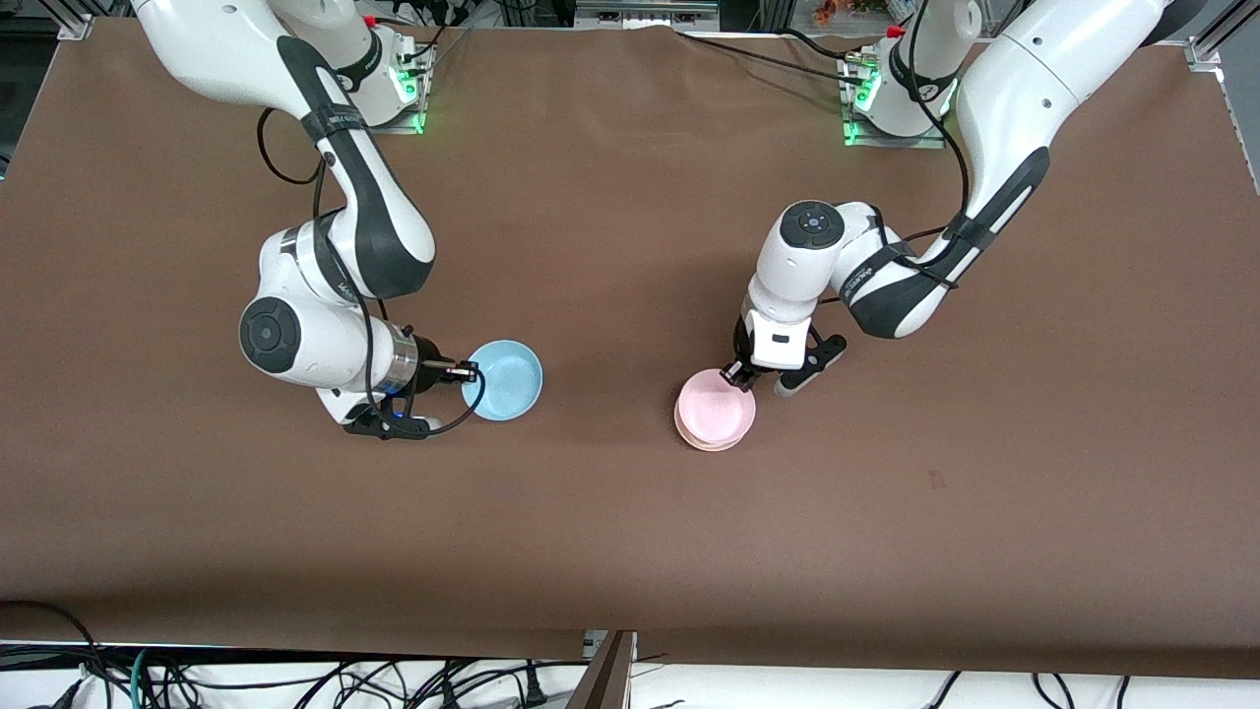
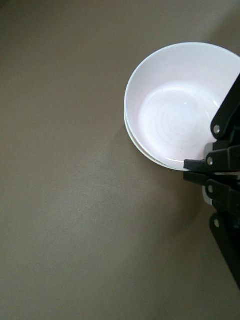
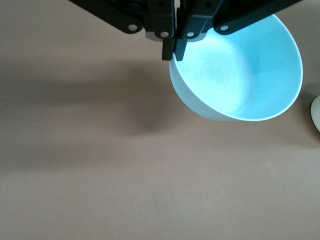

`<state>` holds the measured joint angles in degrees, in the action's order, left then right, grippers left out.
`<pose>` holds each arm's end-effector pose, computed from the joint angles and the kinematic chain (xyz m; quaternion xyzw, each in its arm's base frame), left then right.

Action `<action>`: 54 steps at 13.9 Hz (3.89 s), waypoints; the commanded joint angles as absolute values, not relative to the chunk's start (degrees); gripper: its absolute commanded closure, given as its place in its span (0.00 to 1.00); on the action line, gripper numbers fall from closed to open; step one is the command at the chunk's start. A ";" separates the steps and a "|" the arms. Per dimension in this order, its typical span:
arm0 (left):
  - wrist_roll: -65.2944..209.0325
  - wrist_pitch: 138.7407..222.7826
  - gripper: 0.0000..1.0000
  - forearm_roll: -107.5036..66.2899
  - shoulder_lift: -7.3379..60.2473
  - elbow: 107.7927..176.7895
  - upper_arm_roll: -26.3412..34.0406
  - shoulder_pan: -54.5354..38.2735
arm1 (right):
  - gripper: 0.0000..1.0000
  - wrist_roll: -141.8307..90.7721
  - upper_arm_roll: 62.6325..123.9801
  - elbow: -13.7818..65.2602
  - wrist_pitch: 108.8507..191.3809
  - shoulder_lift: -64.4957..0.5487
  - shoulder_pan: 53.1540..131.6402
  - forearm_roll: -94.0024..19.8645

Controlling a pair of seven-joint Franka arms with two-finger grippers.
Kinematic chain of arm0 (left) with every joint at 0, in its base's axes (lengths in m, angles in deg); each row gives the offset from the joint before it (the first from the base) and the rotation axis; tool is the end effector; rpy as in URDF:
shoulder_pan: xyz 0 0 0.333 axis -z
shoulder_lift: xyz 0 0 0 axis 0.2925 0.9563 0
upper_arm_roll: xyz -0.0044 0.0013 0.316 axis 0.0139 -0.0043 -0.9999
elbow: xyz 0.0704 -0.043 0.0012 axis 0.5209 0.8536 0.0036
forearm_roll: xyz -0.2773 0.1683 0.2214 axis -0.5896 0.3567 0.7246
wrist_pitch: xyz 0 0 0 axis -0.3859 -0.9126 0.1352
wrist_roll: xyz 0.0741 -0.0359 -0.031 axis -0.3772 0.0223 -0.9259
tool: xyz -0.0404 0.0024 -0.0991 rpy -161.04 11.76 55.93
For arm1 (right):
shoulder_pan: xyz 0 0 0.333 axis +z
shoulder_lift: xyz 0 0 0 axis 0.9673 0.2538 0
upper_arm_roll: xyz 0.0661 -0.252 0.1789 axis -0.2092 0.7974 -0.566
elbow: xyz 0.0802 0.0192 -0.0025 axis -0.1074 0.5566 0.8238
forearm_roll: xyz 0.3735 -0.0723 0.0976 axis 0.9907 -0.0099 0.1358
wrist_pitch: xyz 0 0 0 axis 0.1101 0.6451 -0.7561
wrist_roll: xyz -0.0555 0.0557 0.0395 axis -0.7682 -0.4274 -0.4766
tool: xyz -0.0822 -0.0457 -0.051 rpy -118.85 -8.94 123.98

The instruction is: Stack pink and blue bowls on white bowl

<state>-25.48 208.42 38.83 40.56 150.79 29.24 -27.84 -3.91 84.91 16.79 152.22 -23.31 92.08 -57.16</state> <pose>0.5572 -0.3249 0.2393 0.9283 0.3486 0.0977 0.0843 0.6441 0.2426 0.3119 -0.9880 0.0489 0.0815 0.1214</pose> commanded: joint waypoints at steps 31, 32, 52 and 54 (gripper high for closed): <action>57.28 159.40 0.54 0.43 28.79 116.49 32.99 -61.29 | 1.00 32.06 85.22 -10.61 175.38 0.46 114.94 -55.63; 58.71 159.40 0.54 0.25 28.17 117.71 32.99 -62.09 | 1.00 32.06 85.22 -10.88 175.38 0.72 115.20 -55.63; 58.72 162.39 0.07 5.08 24.04 120.01 32.90 -61.65 | 1.00 31.80 85.13 -11.06 176.09 2.48 115.73 -55.63; 58.72 162.30 0.07 5.08 23.95 120.01 32.90 -61.65 | 1.00 31.88 85.13 -11.06 176.17 2.48 115.73 -55.63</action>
